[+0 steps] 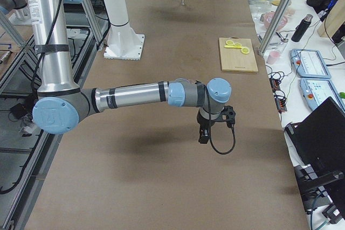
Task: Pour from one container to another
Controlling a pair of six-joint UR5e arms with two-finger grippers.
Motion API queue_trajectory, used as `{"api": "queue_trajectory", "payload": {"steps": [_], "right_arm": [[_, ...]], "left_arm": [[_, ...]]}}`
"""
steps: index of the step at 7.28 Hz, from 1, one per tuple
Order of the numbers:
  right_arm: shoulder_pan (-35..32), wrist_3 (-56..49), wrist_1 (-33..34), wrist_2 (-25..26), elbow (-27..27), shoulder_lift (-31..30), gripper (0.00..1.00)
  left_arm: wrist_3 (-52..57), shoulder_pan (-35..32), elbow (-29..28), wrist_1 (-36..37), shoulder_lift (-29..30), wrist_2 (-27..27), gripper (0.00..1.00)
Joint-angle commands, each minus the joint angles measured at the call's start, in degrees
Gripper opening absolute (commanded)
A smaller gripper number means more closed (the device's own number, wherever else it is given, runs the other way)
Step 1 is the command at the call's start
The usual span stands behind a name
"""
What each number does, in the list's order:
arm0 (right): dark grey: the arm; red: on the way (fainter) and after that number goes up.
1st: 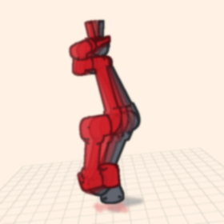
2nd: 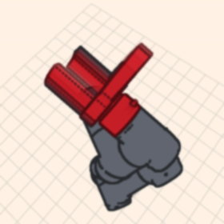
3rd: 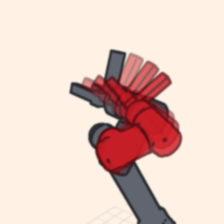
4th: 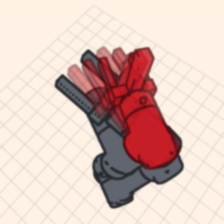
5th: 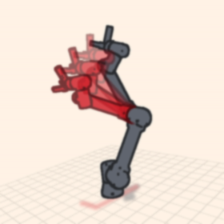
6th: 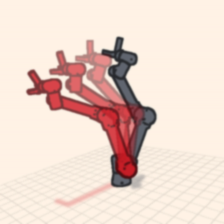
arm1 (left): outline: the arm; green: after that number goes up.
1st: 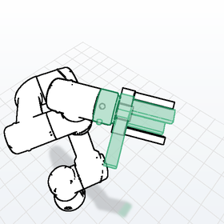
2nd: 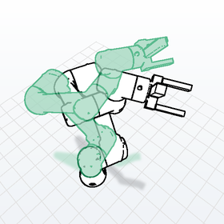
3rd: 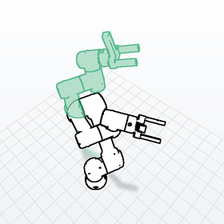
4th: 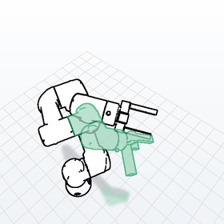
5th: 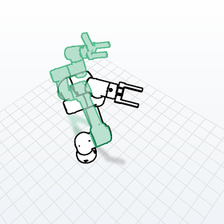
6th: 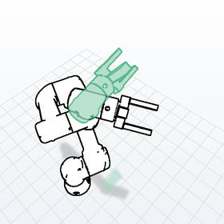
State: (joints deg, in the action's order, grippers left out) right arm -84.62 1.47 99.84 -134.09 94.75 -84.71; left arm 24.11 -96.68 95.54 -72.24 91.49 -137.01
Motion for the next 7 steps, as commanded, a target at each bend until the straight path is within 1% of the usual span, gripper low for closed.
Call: {"api": "queue_trajectory", "payload": {"steps": [1, 2, 4, 5, 6, 7], "right_arm": [[0.1, 0.1, -1.4, 0.0, 0.3, 0.1, 1.0], [0.1, -0.3, -1.9, 0.1, 0.4, 0.1, 1.0], [0.1, 0.2, -9.5, -1.6, 0.7, 0.1, 1.0], [0.2, 0.2, -11.3, -2.2, 0.6, 0.1, 1.0], [0.2, 0.2, -12.9, -2.7, 0.4, 0.1, 1.0], [1.0, -0.1, -15.1, -3.2, 0.3, 0.4, 1.0]], "left_arm": [[0.1, 0.0, 0.0, -0.2, 0.0, -0.1, 0.98], [0.0, 0.6, 0.2, -0.4, 0.4, -0.1, 0.98], [0.1, 1.5, 0.4, -0.6, 0.5, -0.4, 0.98], [0.2, 1.6, 0.6, -2.1, 0.3, -0.7, 0.98], [0.2, 1.6, 1.0, -6.2, 0.1, -0.9, 0.98], [0.1, 1.8, 1.1, -16.8, -0.2, -0.9, 0.98]]}}
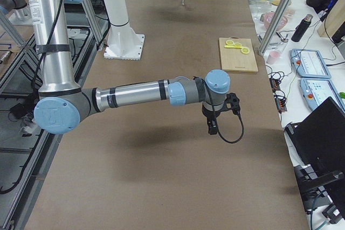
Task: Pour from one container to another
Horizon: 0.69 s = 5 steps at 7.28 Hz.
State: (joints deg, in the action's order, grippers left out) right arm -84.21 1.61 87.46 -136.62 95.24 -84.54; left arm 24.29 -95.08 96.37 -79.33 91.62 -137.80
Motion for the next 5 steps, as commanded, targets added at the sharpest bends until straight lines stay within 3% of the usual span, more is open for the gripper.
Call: {"api": "queue_trajectory", "payload": {"steps": [1, 3, 5], "right_arm": [[2.3, -0.1, -7.4, -0.7, -0.8, 0.4, 1.0], [7.6, 0.1, -17.9, -0.7, -2.1, 0.4, 1.0], [11.3, 0.1, -29.0, -0.6, -4.8, 0.5, 1.0]], "left_arm": [[-0.2, 0.5, 0.1, -19.5, -3.8, -1.6, 0.98], [-0.6, 4.4, -0.4, -44.1, -10.4, -4.2, 0.98], [-4.6, 6.2, -2.7, -61.2, -11.8, -3.9, 0.98]]}}
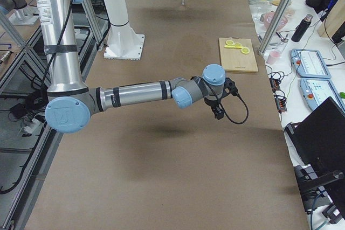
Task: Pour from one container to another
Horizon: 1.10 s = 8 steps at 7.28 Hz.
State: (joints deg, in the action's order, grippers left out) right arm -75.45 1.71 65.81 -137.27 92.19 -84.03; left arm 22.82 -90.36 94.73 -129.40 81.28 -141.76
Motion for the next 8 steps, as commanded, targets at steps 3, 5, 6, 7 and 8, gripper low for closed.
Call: {"api": "queue_trajectory", "payload": {"steps": [3, 5, 6, 7, 8], "right_arm": [[6.3, -0.6, -30.6, -0.3, -8.1, -0.1, 1.0], [9.8, -0.9, -46.5, -0.4, -12.6, 0.0, 1.0], [10.7, -0.9, -50.6, -1.2, -13.3, 0.3, 1.0], [10.8, -2.9, -51.1, -6.5, -14.1, 0.3, 1.0], [11.0, -8.3, -51.7, -10.2, -16.1, 1.1, 1.0]], "left_arm": [[-37.5, 16.3, -0.2, -32.9, -3.0, 16.1, 0.98], [-59.4, 32.6, -0.7, -56.4, -11.7, 36.2, 0.98], [-60.3, 36.0, -0.9, -63.2, -14.3, 44.2, 0.98], [-60.2, 37.4, -1.1, -67.8, -16.8, 48.0, 0.98], [-60.2, 39.7, -2.4, -71.7, -17.5, 54.2, 0.98]]}}
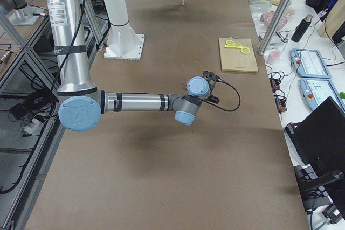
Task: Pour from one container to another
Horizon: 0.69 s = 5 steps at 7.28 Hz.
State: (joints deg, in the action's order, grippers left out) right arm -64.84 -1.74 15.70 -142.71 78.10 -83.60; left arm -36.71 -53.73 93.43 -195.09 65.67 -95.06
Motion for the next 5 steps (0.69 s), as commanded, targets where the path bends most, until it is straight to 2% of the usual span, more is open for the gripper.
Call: {"api": "queue_trajectory", "payload": {"steps": [1, 2, 3, 4, 5], "right_arm": [[0.9, -12.2, -2.2, -5.0, -2.9, 0.7, 1.0], [1.7, -15.6, -2.4, -5.0, -3.0, 0.7, 1.0], [2.4, -17.9, -2.5, -5.0, -3.5, 0.8, 1.0], [3.7, -20.0, -2.5, -4.7, -3.9, 0.9, 1.0], [5.6, -20.1, -2.5, -4.7, -4.6, 1.8, 1.0]], "left_arm": [[-0.6, 11.2, -1.8, -10.8, -5.2, 22.3, 0.98], [-0.8, 18.1, -4.5, -15.9, -5.8, 32.4, 0.98], [-0.9, 23.7, -5.0, -17.7, -6.0, 38.3, 0.99], [-4.0, 24.8, -5.8, -17.5, -6.7, 42.0, 0.99], [-4.9, 26.7, -6.1, -17.5, -6.7, 42.8, 0.99]]}}
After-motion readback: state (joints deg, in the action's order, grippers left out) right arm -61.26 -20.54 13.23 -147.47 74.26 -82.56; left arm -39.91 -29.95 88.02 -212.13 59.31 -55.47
